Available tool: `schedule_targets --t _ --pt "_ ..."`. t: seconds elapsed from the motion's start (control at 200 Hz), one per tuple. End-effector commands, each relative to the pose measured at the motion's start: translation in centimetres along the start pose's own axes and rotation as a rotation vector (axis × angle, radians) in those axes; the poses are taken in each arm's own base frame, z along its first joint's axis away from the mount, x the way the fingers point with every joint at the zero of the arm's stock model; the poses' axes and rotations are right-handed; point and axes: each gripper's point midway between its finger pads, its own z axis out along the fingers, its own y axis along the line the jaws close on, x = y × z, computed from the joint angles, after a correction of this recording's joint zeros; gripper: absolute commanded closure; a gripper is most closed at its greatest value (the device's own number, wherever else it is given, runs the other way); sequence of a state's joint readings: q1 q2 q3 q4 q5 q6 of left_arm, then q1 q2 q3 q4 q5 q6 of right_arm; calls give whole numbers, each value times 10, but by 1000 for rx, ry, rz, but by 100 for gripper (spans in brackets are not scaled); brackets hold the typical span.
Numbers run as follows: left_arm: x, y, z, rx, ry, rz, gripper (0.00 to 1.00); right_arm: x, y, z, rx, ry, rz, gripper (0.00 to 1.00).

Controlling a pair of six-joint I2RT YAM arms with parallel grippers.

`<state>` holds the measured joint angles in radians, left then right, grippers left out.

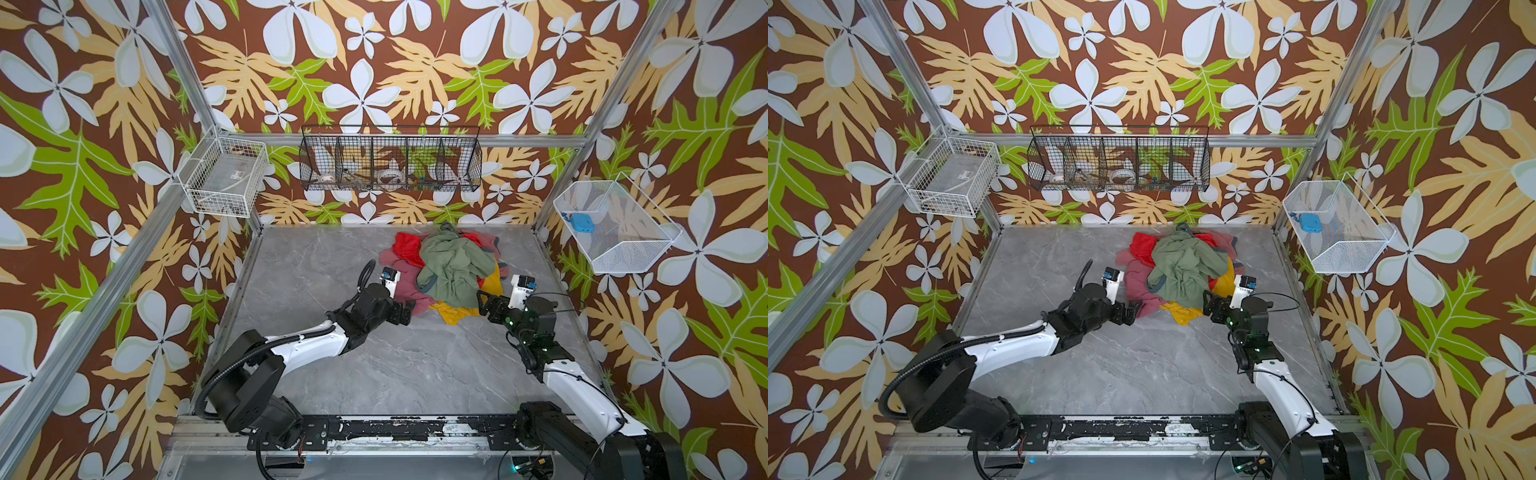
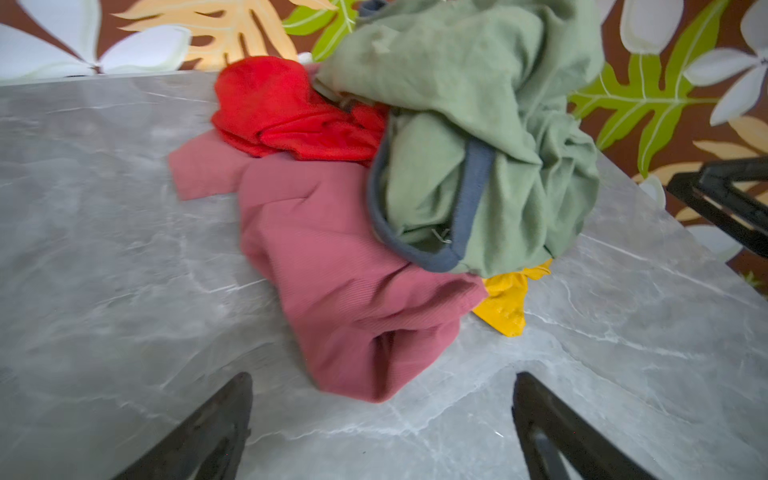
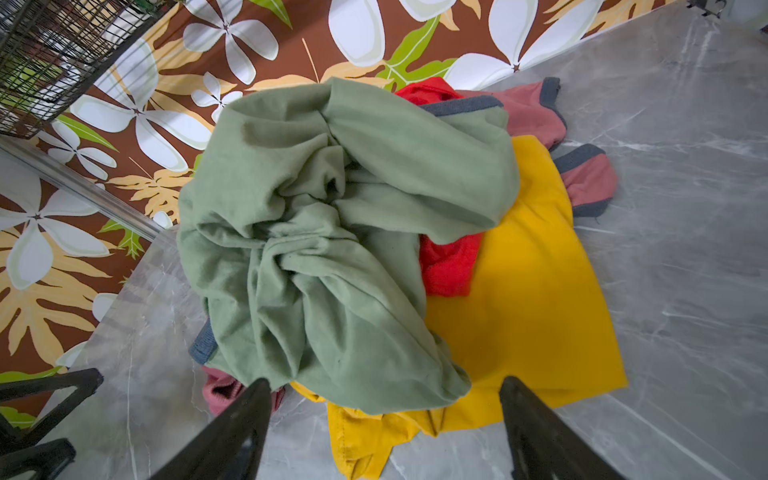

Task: Pick out a specific cloth from the pile
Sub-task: 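Reach the left gripper forward to the pink cloth at the pile's edge, then close the left gripper on the pink ribbed cloth under the green cloth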

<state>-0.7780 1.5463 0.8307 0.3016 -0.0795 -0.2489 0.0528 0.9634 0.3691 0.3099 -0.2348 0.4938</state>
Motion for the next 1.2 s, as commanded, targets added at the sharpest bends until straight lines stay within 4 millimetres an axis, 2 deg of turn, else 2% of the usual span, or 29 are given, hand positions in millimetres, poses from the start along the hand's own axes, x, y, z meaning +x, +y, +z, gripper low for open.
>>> schedule_targets --t 0.0,0.17,0.305,0.4,0.536,0.936,0.996,1.196 --pt "6 -21 13 75 54 59 4 -3 -2 0 14 -14 9 13" --pt "13 -31 29 86 102 86 8 -6 -7 -1 49 -23 -18 12" --pt "23 -24 42 17 149 95 10 -5 -11 -1 71 -17 -34 11" --pt "24 -25 52 2 160 92 13 -6 -12 -1 76 -19 -41 11" --pt "23 -16 63 -89 164 90 20 -6 -13 -1 84 -21 -42 11" --pt "33 -4 78 -171 172 62 30 -6 -15 -1 98 -19 -46 11" --pt "34 -4 79 -168 174 60 37 -7 -15 -1 99 -21 -46 11" --pt "30 -9 73 -155 165 64 78 -5 -23 0 136 -19 -33 10"
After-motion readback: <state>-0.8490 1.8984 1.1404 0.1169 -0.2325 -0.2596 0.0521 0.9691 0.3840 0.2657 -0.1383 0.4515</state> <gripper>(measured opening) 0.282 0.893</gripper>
